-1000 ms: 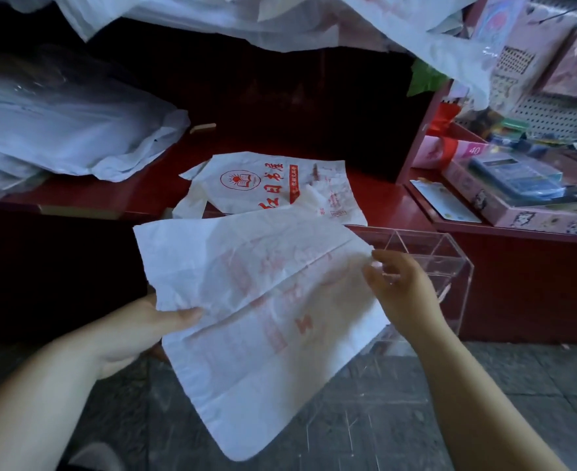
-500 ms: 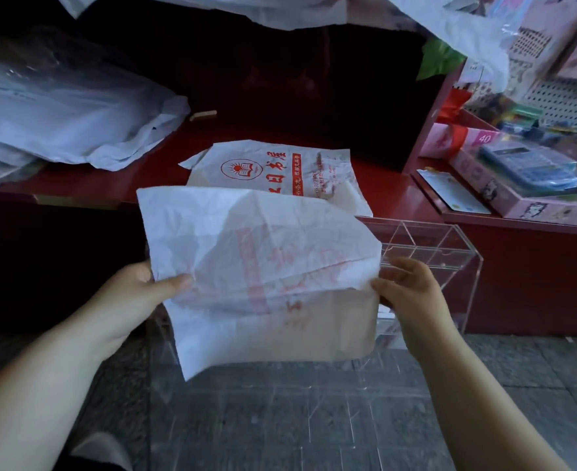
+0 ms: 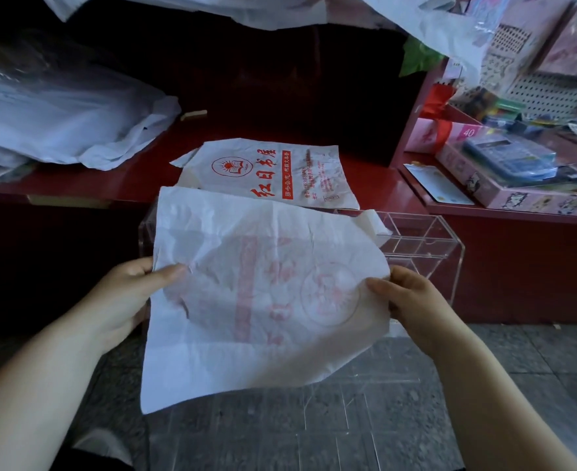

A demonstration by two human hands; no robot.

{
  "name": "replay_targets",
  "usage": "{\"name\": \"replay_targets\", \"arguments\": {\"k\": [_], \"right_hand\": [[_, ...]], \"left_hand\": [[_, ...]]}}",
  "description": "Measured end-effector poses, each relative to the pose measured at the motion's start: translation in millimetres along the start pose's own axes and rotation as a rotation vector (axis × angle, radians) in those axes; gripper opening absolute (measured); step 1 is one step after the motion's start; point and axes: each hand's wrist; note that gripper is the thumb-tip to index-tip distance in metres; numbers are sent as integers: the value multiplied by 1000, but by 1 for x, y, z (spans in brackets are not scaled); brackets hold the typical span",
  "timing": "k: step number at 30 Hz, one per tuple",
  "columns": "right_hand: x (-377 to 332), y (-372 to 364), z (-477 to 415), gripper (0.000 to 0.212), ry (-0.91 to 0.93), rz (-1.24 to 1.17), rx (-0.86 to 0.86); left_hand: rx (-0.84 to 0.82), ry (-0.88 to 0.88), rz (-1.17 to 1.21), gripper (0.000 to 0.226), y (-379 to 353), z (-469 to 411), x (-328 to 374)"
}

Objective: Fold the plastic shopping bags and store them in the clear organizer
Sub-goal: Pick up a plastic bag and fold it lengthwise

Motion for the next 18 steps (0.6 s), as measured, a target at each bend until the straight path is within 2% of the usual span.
{"name": "replay_targets", "arguments": {"k": [3,5,8,10,12,15,18], "right_hand": [[4,-1,-3,20,29,-3,152],[6,1,-4,24,25,-35,195],[4,3,-2,18,1,-81,122],[0,5,0,11,-11,-108,-15],[-1,6,1,13,-2,-123,-125],[0,6,1,10,36,-115,-85],[2,6,-1,13,54,-110,-8]], "left_hand": [[-80,73,-113,10,-3,1,-5],[-95,103,-179,8,-5,2,-9],[-1,61,-76,11,-9,1,-8],[58,32,35,14,-10,2,-3],[79,4,126,16,-10,4,1],[45,-10,143,18,-10,8,3],[-78,25,-30,9,-9,11,-1]]}}
Point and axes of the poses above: each hand's wrist, its own z-axis away from the middle knuckle, its own y-axis out of the back of the hand, x = y × z, and after that the axes turned 9 degrees about y, right-handed
